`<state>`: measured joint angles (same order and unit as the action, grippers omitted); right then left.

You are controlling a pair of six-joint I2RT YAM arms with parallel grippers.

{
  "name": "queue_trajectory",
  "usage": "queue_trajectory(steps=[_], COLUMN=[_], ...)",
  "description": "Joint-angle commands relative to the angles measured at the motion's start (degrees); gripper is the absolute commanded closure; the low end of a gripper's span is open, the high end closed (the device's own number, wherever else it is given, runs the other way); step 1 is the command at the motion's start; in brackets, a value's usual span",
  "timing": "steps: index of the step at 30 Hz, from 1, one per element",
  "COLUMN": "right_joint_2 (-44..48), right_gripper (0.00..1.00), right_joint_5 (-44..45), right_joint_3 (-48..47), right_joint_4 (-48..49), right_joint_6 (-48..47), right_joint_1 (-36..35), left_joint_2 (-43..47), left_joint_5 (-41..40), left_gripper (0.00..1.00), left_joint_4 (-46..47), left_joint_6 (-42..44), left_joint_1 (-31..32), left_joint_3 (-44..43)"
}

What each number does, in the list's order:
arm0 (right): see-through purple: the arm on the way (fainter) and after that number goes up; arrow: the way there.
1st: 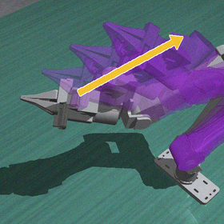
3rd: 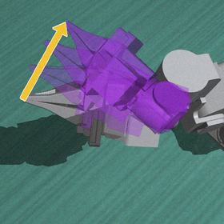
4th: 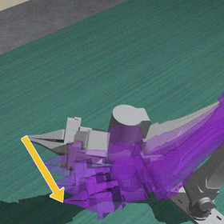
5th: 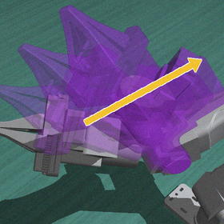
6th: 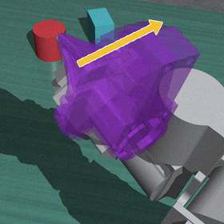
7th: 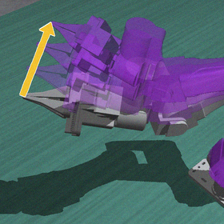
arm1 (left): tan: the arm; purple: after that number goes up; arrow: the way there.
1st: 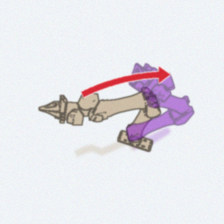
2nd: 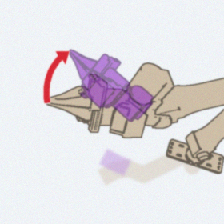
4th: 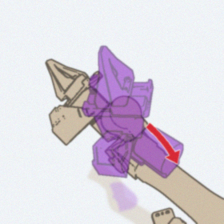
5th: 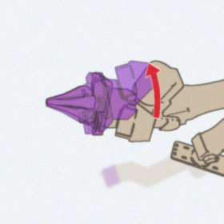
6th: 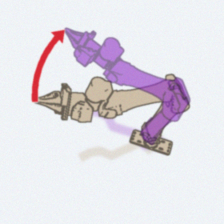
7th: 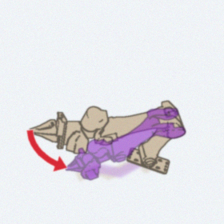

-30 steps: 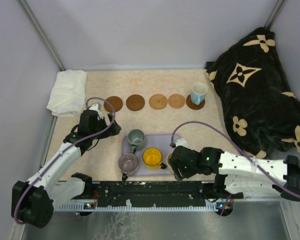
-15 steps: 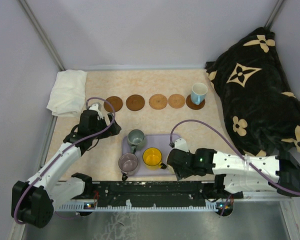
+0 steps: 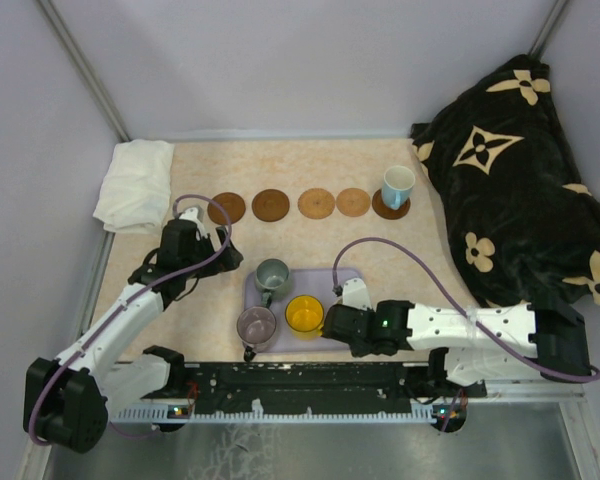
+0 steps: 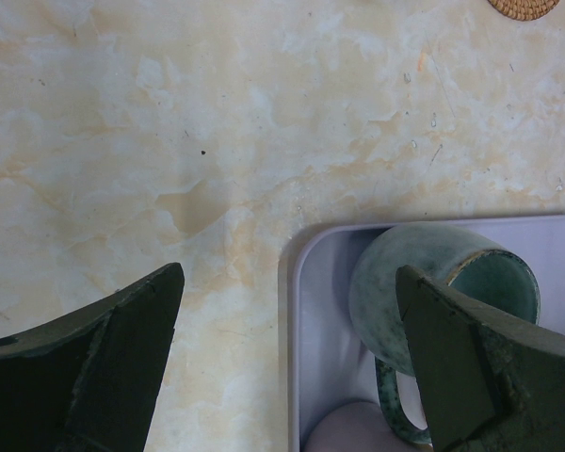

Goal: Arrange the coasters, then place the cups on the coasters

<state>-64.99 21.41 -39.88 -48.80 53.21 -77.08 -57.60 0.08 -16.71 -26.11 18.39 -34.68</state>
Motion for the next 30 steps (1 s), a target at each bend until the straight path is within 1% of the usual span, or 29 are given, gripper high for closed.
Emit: queue_trajectory(steps=[1, 6, 10, 14, 19, 21, 24, 28, 30], right_joint_2=[-1.1, -0.8, -0.3, -0.5, -2.6, -3.5, -3.6, -3.2, -4.1], right_gripper=[1.0, 1.0, 1.0, 1.0, 1.0, 1.0, 1.0, 1.0, 1.0], right_joint_5=[4.2, 9.2, 15.0, 21.1, 29.1, 31.6, 31.9, 25.8, 21.8], right_joint_3=[-2.6, -3.8, -5.2, -6.9, -9.9, -11.2, -11.8, -11.2, -11.8], right_joint_4=[-0.3, -3.1, -3.7, -2.4, -1.2, -0.1, 6.4, 20.3, 25.3], right_joint_6=[2.3, 4.8, 5.7, 5.7, 2.6, 0.1, -7.8, -21.4, -25.9], right_joint_1=[-0.6, -1.1, -1.1, -1.1, -0.3, 1.2, 6.2, 15.4, 20.9], left_joint_2=[-0.1, 0.2, 0.6, 0.6, 0.3, 0.1, -0.1, -0.3, -0.5], left_joint_5=[0.6, 0.7, 0.7, 0.8, 1.1, 1.3, 1.5, 1.8, 1.9], left_gripper=[0.0, 0.0, 0.0, 0.0, 0.0, 0.0, 0.0, 0.0, 0.0], left_joint_4=[1.4, 1.4, 1.4, 1.6, 2.0, 2.2, 2.7, 3.3, 3.8], left_joint_6=[0.4, 0.3, 0.3, 0.1, 0.1, 0.2, 0.0, -0.1, -0.1], left_joint_1=[0.2, 0.2, 0.2, 0.2, 0.2, 0.2, 0.2, 0.2, 0.2], left_joint_3=[0.5, 0.7, 0.9, 1.0, 1.0, 1.1, 1.5, 1.9, 2.1])
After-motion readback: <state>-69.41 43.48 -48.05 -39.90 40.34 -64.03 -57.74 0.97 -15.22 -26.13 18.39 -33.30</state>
